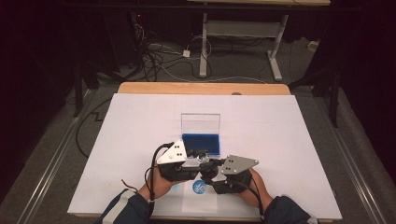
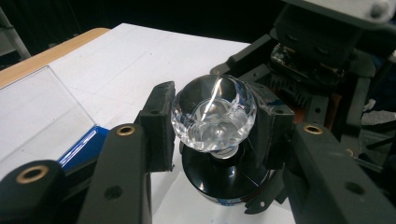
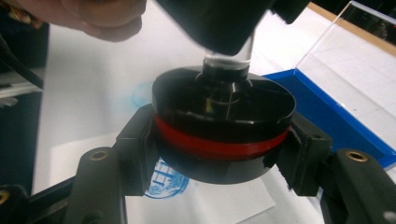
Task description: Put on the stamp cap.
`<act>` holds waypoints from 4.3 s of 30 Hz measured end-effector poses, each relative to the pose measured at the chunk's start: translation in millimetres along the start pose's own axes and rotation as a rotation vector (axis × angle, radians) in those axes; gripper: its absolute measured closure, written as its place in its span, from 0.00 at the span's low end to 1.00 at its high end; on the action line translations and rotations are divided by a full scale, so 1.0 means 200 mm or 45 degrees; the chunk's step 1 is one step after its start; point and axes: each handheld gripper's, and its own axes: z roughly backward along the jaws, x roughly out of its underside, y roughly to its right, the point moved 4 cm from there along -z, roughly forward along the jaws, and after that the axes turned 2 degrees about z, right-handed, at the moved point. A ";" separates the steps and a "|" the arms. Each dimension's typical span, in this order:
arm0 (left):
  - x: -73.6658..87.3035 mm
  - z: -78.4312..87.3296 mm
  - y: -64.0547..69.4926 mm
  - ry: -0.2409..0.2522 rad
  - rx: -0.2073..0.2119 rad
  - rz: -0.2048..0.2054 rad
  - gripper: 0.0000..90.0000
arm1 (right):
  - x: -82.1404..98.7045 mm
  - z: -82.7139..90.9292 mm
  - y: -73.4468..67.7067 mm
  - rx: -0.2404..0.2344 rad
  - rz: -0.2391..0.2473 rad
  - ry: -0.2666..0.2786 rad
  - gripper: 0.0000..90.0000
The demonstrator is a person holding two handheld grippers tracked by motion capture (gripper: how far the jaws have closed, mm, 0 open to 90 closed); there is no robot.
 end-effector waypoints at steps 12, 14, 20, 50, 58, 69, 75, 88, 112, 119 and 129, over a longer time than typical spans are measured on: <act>0.00 -0.01 0.02 0.011 -0.010 -0.031 0.61 | -0.01 0.01 -0.01 -0.009 -0.005 -0.026 0.43; 0.00 -0.01 0.03 0.012 -0.011 -0.037 0.61 | -0.01 0.01 -0.01 -0.007 -0.002 -0.032 0.43; 0.00 -0.01 0.04 0.008 -0.015 -0.054 0.61 | -0.01 0.01 -0.01 -0.018 -0.008 -0.035 0.43; 0.01 -0.04 0.09 -0.046 -0.062 -0.173 0.61 | 0.01 -0.01 -0.03 -0.065 -0.041 -0.061 0.43; 0.01 -0.04 0.10 -0.051 -0.065 -0.196 0.61 | 0.02 -0.01 -0.03 -0.061 -0.027 -0.074 0.43; 0.02 -0.05 0.07 -0.043 -0.069 -0.148 0.61 | 0.02 -0.02 -0.02 -0.042 -0.030 -0.071 0.43; 0.01 -0.04 0.06 -0.033 -0.064 -0.128 0.61 | 0.02 -0.02 -0.02 -0.067 -0.031 -0.067 0.42; 0.01 -0.03 0.04 -0.029 -0.045 -0.100 0.61 | 0.02 -0.03 -0.02 -0.083 -0.008 -0.058 0.38; 0.00 -0.01 0.04 -0.018 -0.034 -0.109 0.61 | 0.02 -0.02 -0.01 -0.036 -0.006 -0.052 0.30; -0.01 0.01 0.03 -0.005 -0.042 -0.106 0.61 | 0.02 -0.03 -0.01 -0.040 0.002 -0.054 0.27; -0.03 0.07 0.01 0.022 -0.076 -0.102 0.61 | 0.03 0.01 0.00 -0.026 0.014 -0.063 0.25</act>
